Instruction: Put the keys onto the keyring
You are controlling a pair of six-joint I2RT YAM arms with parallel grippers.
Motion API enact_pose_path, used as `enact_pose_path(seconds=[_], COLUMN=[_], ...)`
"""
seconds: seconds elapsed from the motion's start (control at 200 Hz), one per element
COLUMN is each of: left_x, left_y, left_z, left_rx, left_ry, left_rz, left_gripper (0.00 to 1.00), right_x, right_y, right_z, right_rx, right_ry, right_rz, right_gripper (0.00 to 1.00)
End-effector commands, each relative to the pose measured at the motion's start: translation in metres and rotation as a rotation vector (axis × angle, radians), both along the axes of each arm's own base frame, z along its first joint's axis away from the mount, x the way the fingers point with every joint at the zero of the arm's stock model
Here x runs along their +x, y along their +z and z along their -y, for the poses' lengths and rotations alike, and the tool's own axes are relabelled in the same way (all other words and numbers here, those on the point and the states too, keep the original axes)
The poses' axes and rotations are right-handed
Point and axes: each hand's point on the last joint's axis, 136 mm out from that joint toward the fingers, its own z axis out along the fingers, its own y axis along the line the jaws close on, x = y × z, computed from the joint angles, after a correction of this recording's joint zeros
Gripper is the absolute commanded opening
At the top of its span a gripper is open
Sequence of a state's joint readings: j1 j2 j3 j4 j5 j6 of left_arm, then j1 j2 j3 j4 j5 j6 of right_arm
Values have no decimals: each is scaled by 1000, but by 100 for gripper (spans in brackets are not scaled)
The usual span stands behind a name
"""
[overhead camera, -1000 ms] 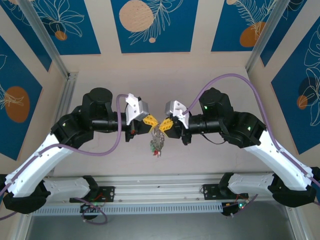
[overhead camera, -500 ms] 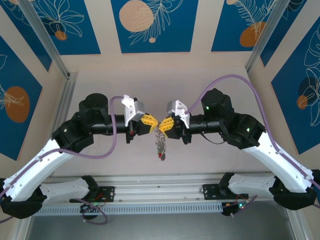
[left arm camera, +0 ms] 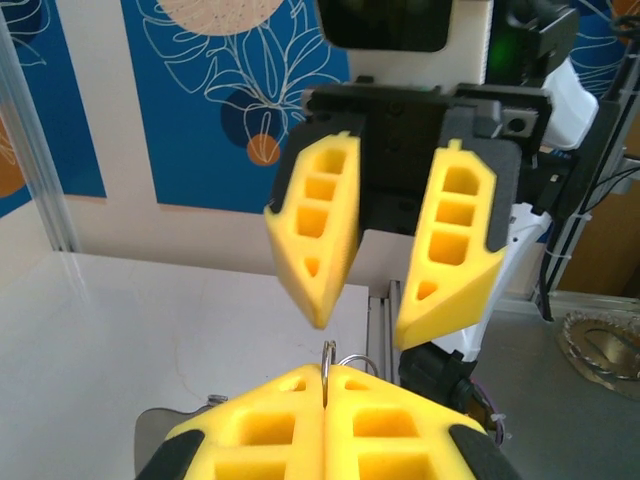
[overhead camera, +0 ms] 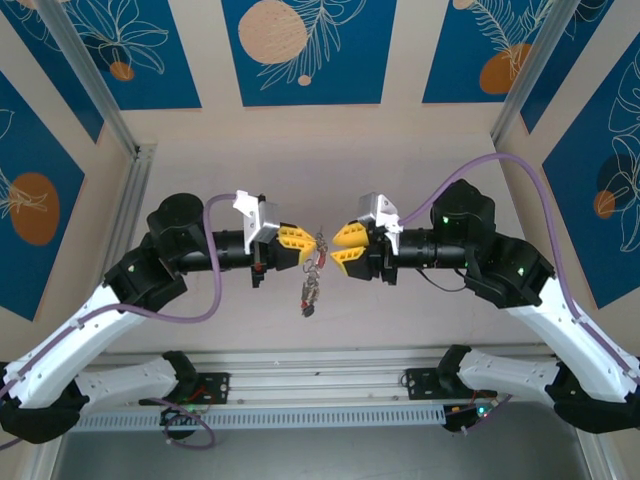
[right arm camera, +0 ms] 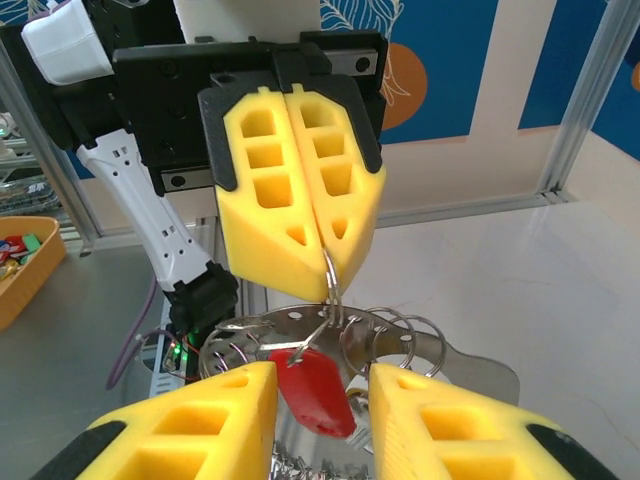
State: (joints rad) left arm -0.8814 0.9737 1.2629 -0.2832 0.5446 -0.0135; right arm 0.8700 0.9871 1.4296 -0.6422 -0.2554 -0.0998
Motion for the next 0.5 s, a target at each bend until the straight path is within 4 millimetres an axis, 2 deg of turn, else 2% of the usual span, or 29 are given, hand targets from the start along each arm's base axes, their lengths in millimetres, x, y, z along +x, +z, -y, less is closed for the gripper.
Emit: enact_pose_path(seconds=[0.0, 0.27, 0.495], left_x=[-15, -17, -19], left_y=[22, 20, 20], left_z=[-4, -3, -2], left_rx=[-73, -70, -68], left_ry=[-65, -83, -93], left_rz=[44, 40, 39], left_gripper=[0, 0, 0], right_x=[-4, -10, -8], right_y=[17, 26, 22], right_z=[-3, -11, -15], right_rx=[44, 72, 65], right_ry=[32, 102, 107], right_rz=[2, 8, -1], right_gripper=[33, 36, 22])
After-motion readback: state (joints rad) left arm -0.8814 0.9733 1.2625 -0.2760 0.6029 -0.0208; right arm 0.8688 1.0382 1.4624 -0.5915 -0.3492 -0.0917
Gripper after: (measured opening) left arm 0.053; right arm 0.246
